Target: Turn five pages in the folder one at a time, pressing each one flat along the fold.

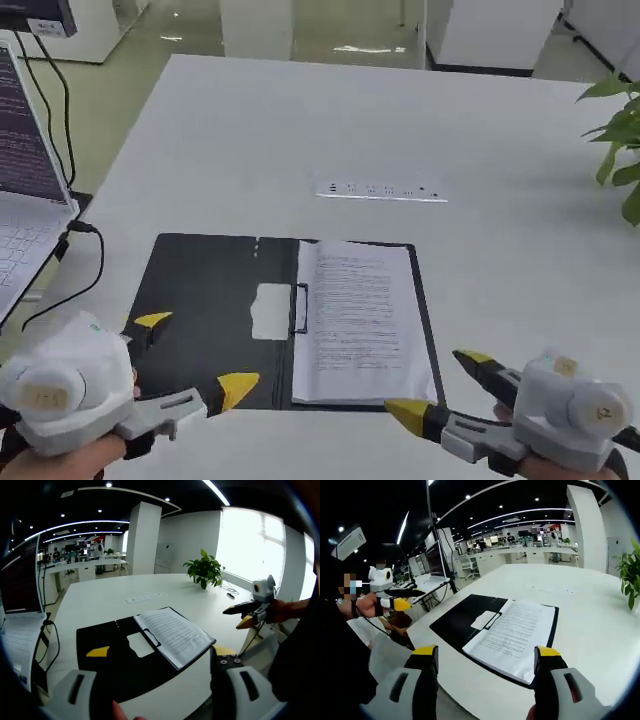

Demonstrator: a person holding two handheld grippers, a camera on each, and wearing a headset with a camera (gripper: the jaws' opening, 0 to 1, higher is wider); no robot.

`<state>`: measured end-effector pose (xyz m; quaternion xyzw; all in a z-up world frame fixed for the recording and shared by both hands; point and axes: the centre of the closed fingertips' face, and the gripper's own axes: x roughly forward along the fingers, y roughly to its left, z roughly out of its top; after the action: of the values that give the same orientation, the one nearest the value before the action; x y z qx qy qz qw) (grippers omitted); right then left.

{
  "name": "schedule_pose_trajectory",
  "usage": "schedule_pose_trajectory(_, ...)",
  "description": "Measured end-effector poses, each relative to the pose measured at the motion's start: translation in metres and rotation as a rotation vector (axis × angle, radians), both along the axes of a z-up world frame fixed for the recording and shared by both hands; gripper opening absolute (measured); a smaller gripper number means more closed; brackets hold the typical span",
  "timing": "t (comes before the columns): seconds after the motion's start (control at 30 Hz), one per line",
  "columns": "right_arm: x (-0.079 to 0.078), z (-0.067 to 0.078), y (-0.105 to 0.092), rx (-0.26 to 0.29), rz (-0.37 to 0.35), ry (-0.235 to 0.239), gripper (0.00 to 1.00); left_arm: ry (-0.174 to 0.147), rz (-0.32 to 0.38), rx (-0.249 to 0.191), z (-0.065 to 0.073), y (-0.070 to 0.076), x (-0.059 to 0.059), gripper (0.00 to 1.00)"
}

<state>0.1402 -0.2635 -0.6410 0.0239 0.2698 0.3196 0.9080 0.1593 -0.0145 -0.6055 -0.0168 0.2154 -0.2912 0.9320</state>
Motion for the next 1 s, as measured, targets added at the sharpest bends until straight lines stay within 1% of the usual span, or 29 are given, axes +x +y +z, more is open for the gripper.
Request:
schedule_pose_trajectory(0.23,-0.0049,-0.0016,-0.0028,-0.001,-0.010,0.000,0.77,-0.006,-0.010,0.008,0.0005,-0.0009,-0.0008,0.79)
schedule_pose_trajectory(0.43,-0.0075,-0.0028,-0.0030,0.002,-0.018,0.005,0.77,-0.003,-0.012,0.011,0.0033,-0.0029,-0.0044,0.79)
schedule_pose_trajectory(0.83,-0.0050,-0.0035,-0.0022,0.003,-0.017,0.004,0.77,-0.001,-0.019,0.013,0.0061,-0.0082,-0.0079,0.79)
schedule_pose_trajectory(1.0,-0.0057,-0.0049,-0.0031,0.000,-0.015,0.009,0.77,0.002,-0.018,0.013,0.0055,-0.0076,-0.0082,0.79)
